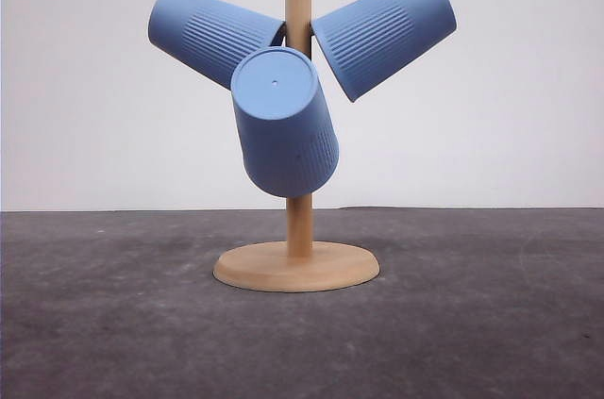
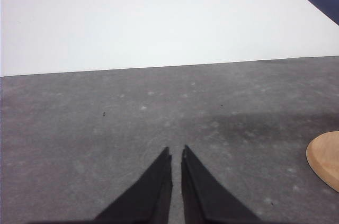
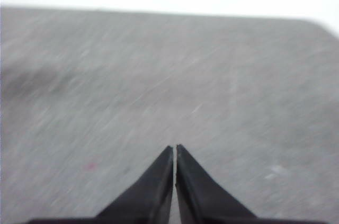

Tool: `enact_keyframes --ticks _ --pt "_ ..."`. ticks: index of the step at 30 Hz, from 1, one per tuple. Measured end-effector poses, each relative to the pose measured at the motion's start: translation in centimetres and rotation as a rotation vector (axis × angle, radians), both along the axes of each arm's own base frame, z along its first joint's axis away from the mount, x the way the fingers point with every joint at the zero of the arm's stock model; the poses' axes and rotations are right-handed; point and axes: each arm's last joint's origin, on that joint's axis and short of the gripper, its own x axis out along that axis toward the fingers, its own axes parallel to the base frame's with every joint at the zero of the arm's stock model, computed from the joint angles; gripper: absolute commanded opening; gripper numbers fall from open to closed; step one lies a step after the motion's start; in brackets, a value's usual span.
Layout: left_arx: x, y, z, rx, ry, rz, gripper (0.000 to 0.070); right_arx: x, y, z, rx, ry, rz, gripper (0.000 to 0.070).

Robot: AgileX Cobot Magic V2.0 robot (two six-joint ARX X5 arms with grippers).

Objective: Place three cups

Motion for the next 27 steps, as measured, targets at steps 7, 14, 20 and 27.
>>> enact_keyframes --ticks 7,14,20,27 --pt "0.00 0.00 0.00 0.000 0.000 0.000 0.0022 -0.13 -0.49 0.12 -0.009 -0.017 -0.051 0.0004" --pt "0.00 0.00 0.00 0.000 0.000 0.000 0.0022 -0.11 -0.50 0.33 -0.015 -0.039 -0.050 0.0004" --pt "0.00 0.00 0.00 0.000 0.000 0.000 0.0022 -0.10 -0.50 0.41 -0.015 -0.047 -0.050 0.0004" --pt "0.00 0.00 0.00 0.000 0.000 0.000 0.0022 -0.10 -0.50 0.41 -0.015 -0.047 -0.050 0.0004"
